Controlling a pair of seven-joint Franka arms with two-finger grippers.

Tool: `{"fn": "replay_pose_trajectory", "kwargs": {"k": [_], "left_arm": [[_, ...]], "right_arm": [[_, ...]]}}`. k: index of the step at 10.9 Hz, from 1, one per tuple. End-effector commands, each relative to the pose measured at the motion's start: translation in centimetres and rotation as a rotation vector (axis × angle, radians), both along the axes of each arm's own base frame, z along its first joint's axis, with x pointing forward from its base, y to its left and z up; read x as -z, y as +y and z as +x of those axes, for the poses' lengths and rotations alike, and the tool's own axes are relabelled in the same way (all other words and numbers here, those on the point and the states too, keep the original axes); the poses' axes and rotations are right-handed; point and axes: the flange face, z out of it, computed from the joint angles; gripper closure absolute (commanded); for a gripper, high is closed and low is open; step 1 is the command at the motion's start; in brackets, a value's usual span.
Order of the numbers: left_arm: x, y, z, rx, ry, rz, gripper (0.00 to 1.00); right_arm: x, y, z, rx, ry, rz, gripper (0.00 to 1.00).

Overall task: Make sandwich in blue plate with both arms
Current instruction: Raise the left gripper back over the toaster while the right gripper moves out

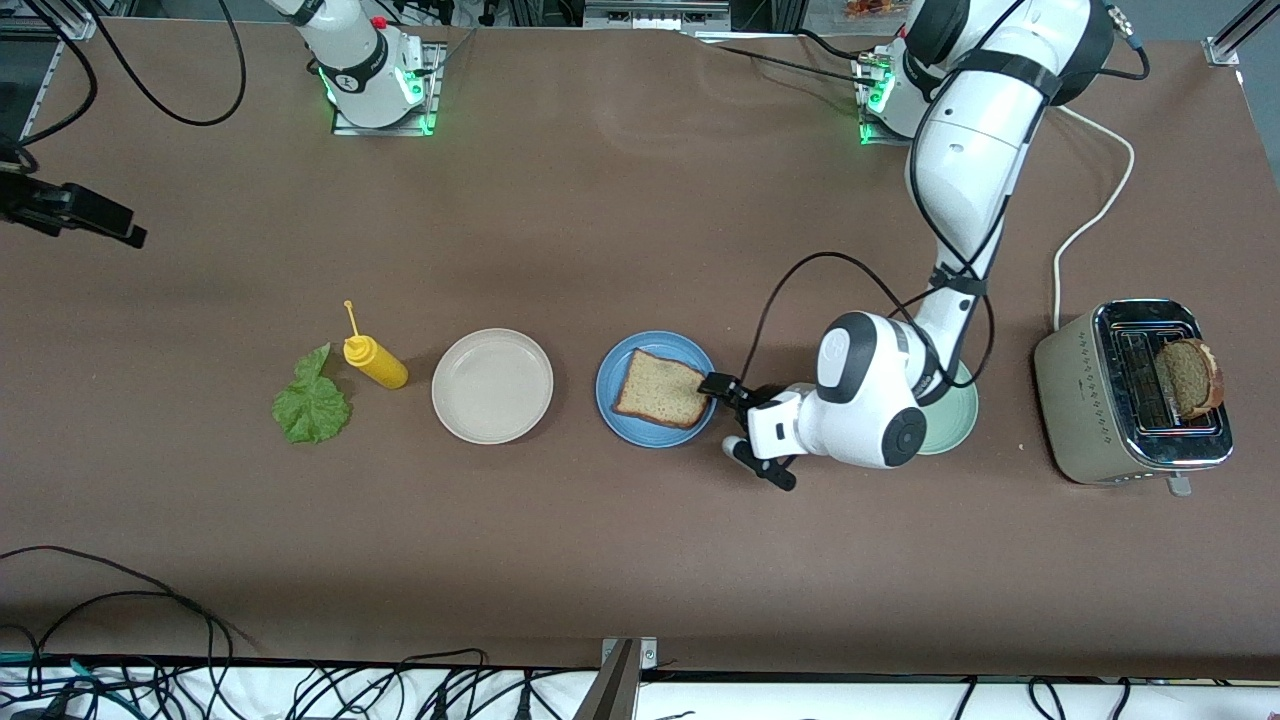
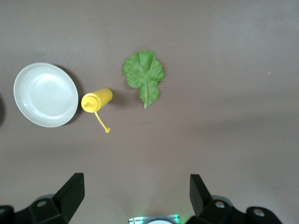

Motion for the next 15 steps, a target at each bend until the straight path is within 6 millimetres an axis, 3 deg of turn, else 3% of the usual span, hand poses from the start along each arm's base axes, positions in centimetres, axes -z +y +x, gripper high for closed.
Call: {"fn": "replay_pose_trajectory", "kwargs": {"k": [1, 2, 6, 7, 9, 11, 13, 15], "left_arm": [[-3.3, 3.8, 1.2, 0.101, -0.094, 0.141, 0.00], [-4.4, 4.5, 1.1, 0.122, -0.082, 0.166, 0.00], [-9.5, 12.7, 2.3, 0.136, -0.077, 0.299, 0.00], [-11.4, 14.1, 2.3, 0.129, -0.081, 0.326, 0.00], [-13.2, 17.3, 2.8, 0.107, -0.107, 0.470, 0.00], [-17.8, 18.5, 2.9, 0.031, -0.162, 0.551, 0.00], [-23.8, 19.6, 2.0, -0.009, -0.215, 0.562, 0.00], [-27.6, 19.9, 0.4, -0.004, -0.200, 0.570, 0.00]], "right_arm": [[1.2, 1.9, 0.7, -0.027, 0.043, -0.008, 0.00], [1.2, 1.9, 0.7, -0.036, 0.043, -0.005, 0.00], [1.3, 1.9, 0.6, -0.045, 0.048, -0.005, 0.00], [1.3, 1.9, 0.6, -0.062, 0.050, -0.001, 0.00], [1.3, 1.4, 0.7, -0.062, 0.047, 0.000, 0.00], [2.3, 1.5, 1.1, -0.157, 0.060, 0.013, 0.00], [2.8, 1.0, 1.7, -0.203, 0.048, 0.022, 0.00], [5.0, -0.8, 3.1, -0.215, 0.046, 0.029, 0.00]]}}
